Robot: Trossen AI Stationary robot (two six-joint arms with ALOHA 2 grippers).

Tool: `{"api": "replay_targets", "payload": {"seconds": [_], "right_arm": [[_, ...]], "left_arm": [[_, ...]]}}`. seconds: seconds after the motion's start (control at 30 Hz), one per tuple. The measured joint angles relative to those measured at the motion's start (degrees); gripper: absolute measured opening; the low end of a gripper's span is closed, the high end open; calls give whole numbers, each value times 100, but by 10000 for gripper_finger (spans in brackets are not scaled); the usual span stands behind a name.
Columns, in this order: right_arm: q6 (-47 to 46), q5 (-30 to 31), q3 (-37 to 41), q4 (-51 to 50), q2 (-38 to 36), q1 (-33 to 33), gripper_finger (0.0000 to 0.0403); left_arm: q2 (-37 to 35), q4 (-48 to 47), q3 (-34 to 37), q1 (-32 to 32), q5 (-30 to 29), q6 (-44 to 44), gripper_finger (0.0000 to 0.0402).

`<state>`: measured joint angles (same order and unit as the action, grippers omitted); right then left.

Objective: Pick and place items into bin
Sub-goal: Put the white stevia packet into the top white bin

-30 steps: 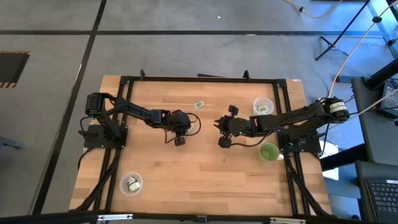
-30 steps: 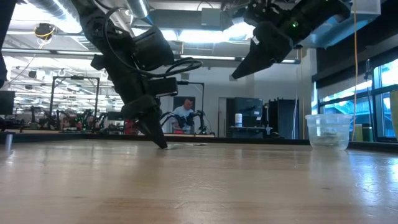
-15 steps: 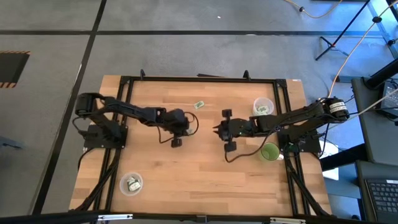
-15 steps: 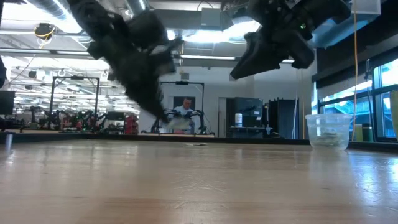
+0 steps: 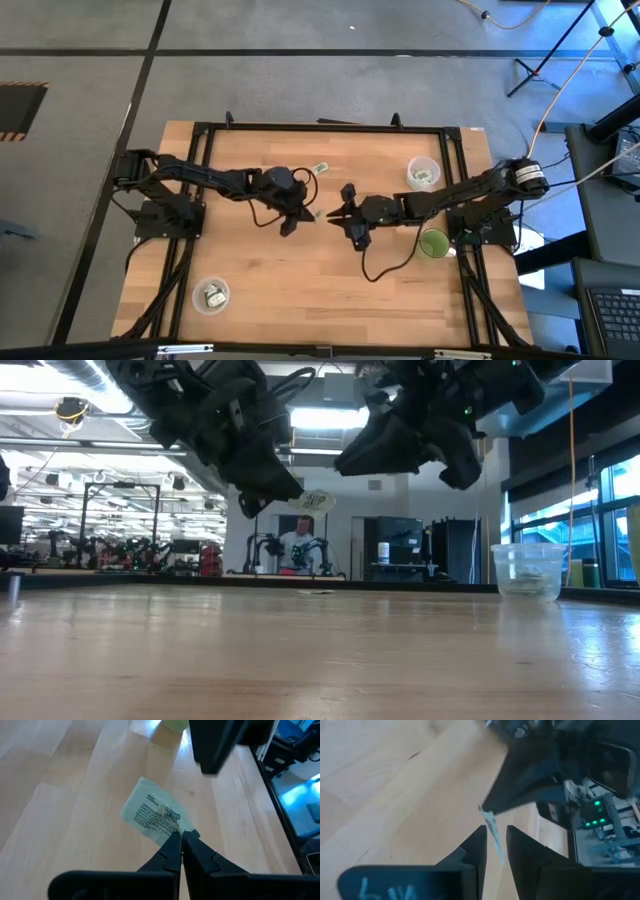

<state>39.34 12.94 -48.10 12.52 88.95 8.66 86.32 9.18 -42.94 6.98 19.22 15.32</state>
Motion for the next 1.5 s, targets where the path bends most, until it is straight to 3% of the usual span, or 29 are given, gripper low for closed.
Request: {"api": "replay_targets", "payload": {"seconds": [0.4, 0.57, 0.73, 1.13, 1.27, 1.5], "right_arm": [[105, 4, -1, 498, 523, 9, 78], [172, 269, -2, 532, 586, 11, 77], [295, 532, -2, 668, 588, 7, 66], [139, 344, -2, 647, 588, 11, 33], [147, 341, -2, 646, 588, 11, 6], [-16, 346, -6, 571, 588, 18, 3]], "left_arm": [[0, 158, -4, -121, 298, 147, 4], [0, 150, -4, -209, 340, 147, 4], [-2, 170, -7, -249, 560, 147, 4], [-4, 312, -13, -245, 597, 93, 5], [-4, 319, -13, -245, 568, -84, 14], [-4, 353, -13, -223, 420, -322, 55]]}}
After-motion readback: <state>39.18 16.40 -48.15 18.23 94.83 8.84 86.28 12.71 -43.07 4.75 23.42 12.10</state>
